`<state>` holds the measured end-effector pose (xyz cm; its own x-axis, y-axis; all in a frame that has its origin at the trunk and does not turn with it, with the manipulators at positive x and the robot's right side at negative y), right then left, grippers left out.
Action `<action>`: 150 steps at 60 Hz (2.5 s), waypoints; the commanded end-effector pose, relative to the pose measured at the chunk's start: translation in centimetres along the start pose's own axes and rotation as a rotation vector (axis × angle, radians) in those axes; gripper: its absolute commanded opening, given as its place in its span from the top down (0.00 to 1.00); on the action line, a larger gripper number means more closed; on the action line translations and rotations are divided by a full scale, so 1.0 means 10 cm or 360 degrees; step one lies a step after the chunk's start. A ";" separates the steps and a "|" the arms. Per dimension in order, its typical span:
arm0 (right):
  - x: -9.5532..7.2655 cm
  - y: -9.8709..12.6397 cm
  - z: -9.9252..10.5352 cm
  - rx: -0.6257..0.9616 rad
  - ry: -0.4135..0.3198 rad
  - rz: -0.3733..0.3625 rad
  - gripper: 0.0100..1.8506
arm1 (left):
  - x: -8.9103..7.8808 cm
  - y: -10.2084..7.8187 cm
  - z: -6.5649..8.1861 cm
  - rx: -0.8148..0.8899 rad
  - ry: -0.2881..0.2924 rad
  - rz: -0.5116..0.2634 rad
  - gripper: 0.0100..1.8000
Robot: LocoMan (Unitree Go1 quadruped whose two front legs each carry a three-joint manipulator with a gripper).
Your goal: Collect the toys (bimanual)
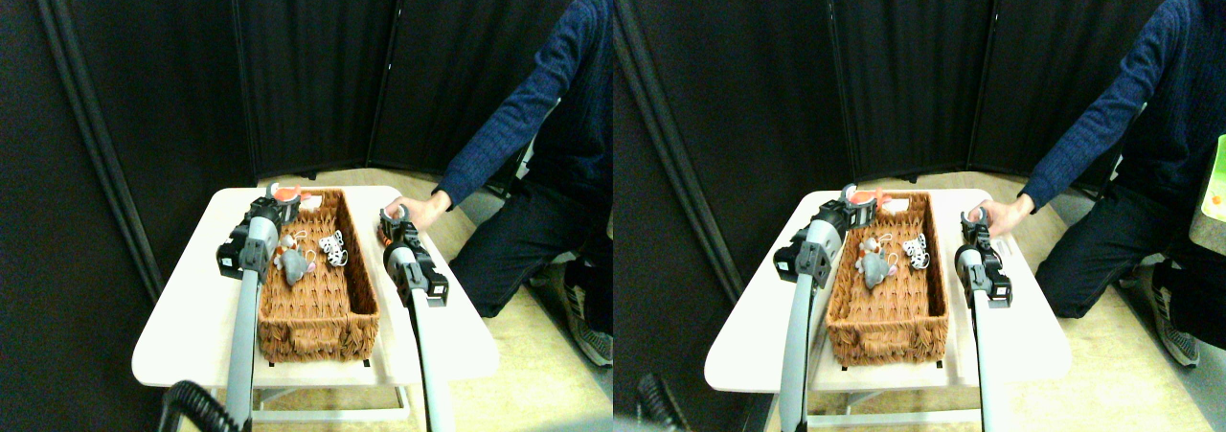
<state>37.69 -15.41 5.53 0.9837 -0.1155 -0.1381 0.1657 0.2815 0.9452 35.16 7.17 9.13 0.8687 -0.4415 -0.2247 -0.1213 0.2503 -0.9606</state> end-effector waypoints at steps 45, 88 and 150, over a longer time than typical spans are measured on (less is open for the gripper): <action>-0.01 -0.06 0.07 0.0044 0.0040 0.0004 0.82 | -0.24 0.09 0.32 0.0079 -0.0301 -0.0135 0.58; -0.02 -0.24 0.01 0.0129 0.0257 -0.0078 0.69 | -0.46 0.91 0.87 0.0238 -0.0818 0.0021 0.82; 0.16 -0.79 -0.25 0.0236 0.0329 -0.0483 0.68 | -0.47 1.00 0.95 0.0310 -0.0909 0.0022 0.83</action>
<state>37.61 -15.21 -2.58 0.8887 0.0466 -0.4561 0.4481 0.1227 0.8855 34.13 20.18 1.12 0.9886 0.1016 -0.1108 -0.1436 0.4206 -0.8958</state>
